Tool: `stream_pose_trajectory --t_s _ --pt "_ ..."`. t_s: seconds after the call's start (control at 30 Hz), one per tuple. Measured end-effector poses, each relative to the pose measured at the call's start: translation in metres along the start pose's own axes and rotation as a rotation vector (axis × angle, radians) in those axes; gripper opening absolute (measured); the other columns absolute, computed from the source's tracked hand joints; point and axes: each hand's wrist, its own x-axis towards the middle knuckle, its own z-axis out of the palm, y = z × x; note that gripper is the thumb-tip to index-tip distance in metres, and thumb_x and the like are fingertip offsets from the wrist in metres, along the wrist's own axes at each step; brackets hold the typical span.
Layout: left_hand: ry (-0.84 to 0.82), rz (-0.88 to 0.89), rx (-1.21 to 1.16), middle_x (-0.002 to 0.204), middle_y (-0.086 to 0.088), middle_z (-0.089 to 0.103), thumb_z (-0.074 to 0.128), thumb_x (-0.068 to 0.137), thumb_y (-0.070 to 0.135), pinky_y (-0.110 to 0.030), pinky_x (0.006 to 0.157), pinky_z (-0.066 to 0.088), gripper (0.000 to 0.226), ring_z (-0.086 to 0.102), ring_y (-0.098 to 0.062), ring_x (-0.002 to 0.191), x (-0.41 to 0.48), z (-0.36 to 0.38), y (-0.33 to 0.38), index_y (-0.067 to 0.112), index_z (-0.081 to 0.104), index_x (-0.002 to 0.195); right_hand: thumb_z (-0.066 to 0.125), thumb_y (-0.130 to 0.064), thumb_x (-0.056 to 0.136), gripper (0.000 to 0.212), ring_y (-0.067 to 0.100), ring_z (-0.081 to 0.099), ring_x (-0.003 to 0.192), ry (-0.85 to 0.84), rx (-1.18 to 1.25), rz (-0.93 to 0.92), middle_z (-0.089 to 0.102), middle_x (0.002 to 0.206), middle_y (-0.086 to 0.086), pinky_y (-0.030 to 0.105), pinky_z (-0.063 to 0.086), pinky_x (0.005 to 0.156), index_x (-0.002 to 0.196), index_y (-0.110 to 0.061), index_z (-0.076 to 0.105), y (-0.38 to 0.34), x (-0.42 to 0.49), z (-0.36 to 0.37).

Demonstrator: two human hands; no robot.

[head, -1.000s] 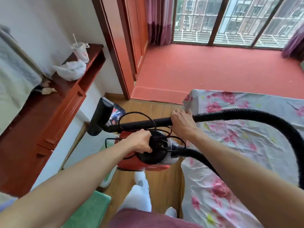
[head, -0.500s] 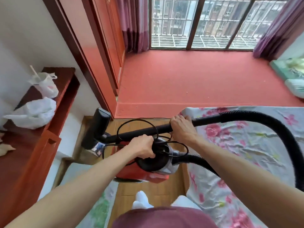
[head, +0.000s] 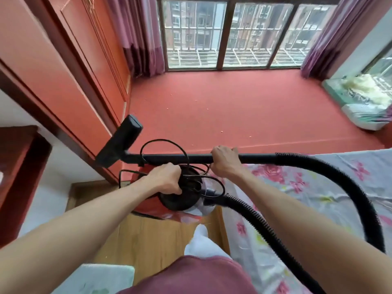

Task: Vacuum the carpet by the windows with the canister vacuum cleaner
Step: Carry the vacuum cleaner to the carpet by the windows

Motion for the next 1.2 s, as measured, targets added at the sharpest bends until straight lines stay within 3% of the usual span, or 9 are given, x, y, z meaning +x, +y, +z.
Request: stream_pose_trajectory --t_s 0.23,0.4,0.77,0.97,1.1,1.2 --pt "-0.006 -0.026 -0.068 0.067 0.001 0.058 0.074 0.071 0.028 -0.031 0.057 0.049 0.032 0.065 -0.026 0.071 0.095 -0.067 -0.015 0.018 0.045 0.061 0.056 -0.012 0.086 0.023 0.029 0.056 0.109 0.049 -0.087 -0.057 0.061 0.112 0.008 0.044 0.033 0.097 0.109 -0.010 0.059 0.031 0.114 -0.042" --pt "-0.031 -0.014 -0.128 0.056 0.002 0.061 0.073 0.069 0.025 -0.030 0.056 0.055 0.020 0.067 -0.021 0.061 0.154 -0.106 -0.039 0.012 0.059 0.066 0.058 -0.012 0.084 0.024 0.028 0.056 0.106 0.087 -0.134 -0.077 0.061 0.109 0.008 0.046 0.034 0.098 0.108 -0.010 0.059 0.038 0.186 -0.056" --pt "-0.151 0.108 -0.126 0.052 0.003 0.060 0.074 0.065 0.026 -0.028 0.050 0.049 0.024 0.063 -0.020 0.057 0.306 -0.186 -0.131 0.016 0.053 0.061 0.055 -0.014 0.085 0.024 0.028 0.054 0.107 -0.028 -0.096 0.084 0.060 0.110 0.008 0.048 0.035 0.099 0.108 -0.010 0.060 0.030 0.344 -0.072" --pt "-0.131 0.159 -0.061 0.084 -0.007 0.068 0.076 0.068 0.027 -0.029 0.060 0.044 0.028 0.062 -0.026 0.076 0.368 -0.236 -0.159 0.015 0.055 0.081 0.054 -0.018 0.086 0.025 0.028 0.052 0.111 -0.028 -0.086 0.188 0.058 0.112 0.007 0.044 0.032 0.096 0.110 -0.012 0.057 0.030 0.405 -0.091" --pt "-0.141 0.188 -0.030 0.080 -0.006 0.066 0.078 0.065 0.027 -0.030 0.059 0.046 0.027 0.068 -0.028 0.083 0.417 -0.263 -0.169 0.015 0.059 0.079 0.052 -0.016 0.086 0.021 0.028 0.052 0.108 -0.032 -0.029 0.245 0.058 0.109 0.008 0.045 0.031 0.095 0.106 -0.012 0.056 0.042 0.447 -0.100" --pt "-0.158 0.199 -0.020 0.071 -0.002 0.065 0.078 0.062 0.026 -0.029 0.057 0.048 0.025 0.068 -0.026 0.076 0.455 -0.282 -0.169 0.016 0.058 0.074 0.051 -0.016 0.085 0.022 0.028 0.053 0.108 -0.032 -0.007 0.265 0.059 0.109 0.007 0.045 0.031 0.094 0.106 -0.012 0.057 0.060 0.481 -0.102"
